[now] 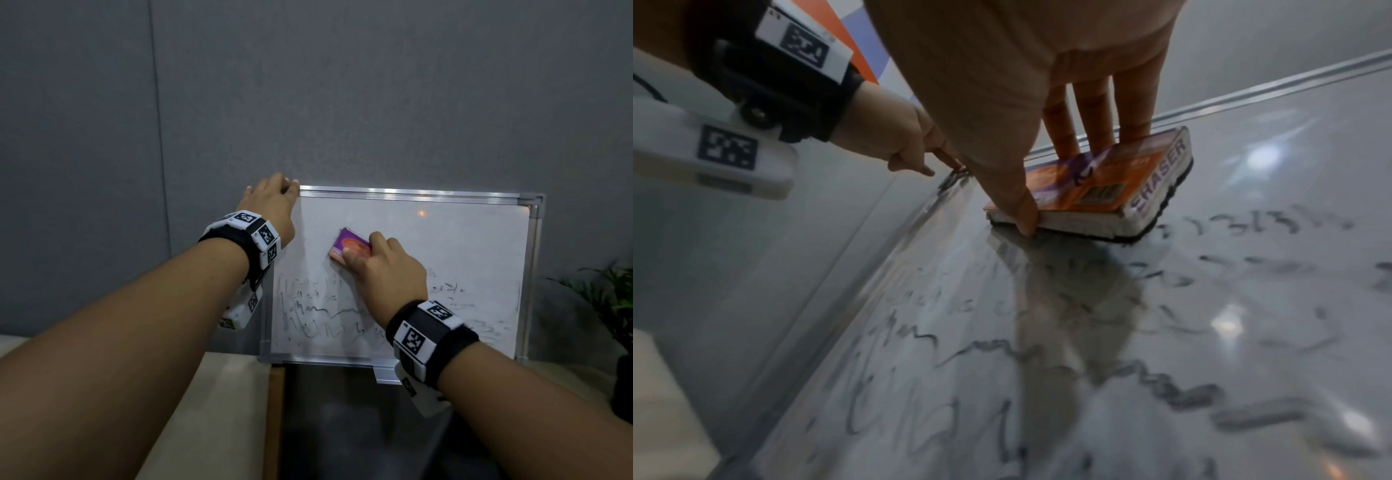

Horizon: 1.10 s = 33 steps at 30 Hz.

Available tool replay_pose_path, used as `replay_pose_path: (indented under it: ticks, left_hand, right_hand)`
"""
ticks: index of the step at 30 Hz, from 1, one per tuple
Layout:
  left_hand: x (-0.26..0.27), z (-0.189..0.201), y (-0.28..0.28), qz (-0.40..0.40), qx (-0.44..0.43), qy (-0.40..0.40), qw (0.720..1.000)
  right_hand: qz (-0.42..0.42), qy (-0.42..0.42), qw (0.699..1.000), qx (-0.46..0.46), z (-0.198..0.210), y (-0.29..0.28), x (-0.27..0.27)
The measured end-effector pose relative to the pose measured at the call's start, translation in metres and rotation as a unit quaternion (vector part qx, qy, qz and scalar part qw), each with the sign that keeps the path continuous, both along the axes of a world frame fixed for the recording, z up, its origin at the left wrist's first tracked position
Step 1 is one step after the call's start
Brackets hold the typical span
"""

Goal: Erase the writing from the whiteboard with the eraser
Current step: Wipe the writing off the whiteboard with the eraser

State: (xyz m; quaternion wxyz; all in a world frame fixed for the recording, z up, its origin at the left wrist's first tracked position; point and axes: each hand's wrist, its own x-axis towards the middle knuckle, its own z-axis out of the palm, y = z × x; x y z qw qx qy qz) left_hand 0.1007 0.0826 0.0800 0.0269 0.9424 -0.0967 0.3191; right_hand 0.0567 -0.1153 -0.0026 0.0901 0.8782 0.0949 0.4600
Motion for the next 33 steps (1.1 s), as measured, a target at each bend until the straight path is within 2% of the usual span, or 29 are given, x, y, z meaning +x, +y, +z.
replay_pose_path:
  ticks: [6, 14, 20, 24, 28, 33]
  left_hand:
    - [0.000, 0.001, 0.001, 0.001, 0.009, 0.006, 1.000]
    - [-0.002, 0.001, 0.000, 0.001, 0.005, 0.004, 1.000]
    - [-0.002, 0.001, 0.001, 0.006, 0.008, 0.008, 1.000]
    - [0.000, -0.001, 0.000, 0.003, 0.010, 0.002, 1.000]
    - [-0.001, 0.000, 0.000, 0.010, 0.012, -0.001, 1.000]
    - [-0.001, 0.000, 0.000, 0.013, 0.017, 0.003, 1.000]
  right_hand:
    - [0.020, 0.023, 0.999, -0.026, -0.021, -0.005, -0.007]
    - [0.004, 0.000, 1.000, 0.016, -0.002, -0.012, -0.002]
    - [0.014, 0.025, 1.000, -0.001, -0.025, -0.018, -0.009]
    - [-0.010, 0.007, 1.000, 0.019, -0.016, -0.035, -0.007]
    - [-0.007, 0.000, 0.999, 0.036, -0.007, -0.025, -0.003]
    - [0.019, 0.019, 0.999, 0.016, -0.028, -0.024, -0.009]
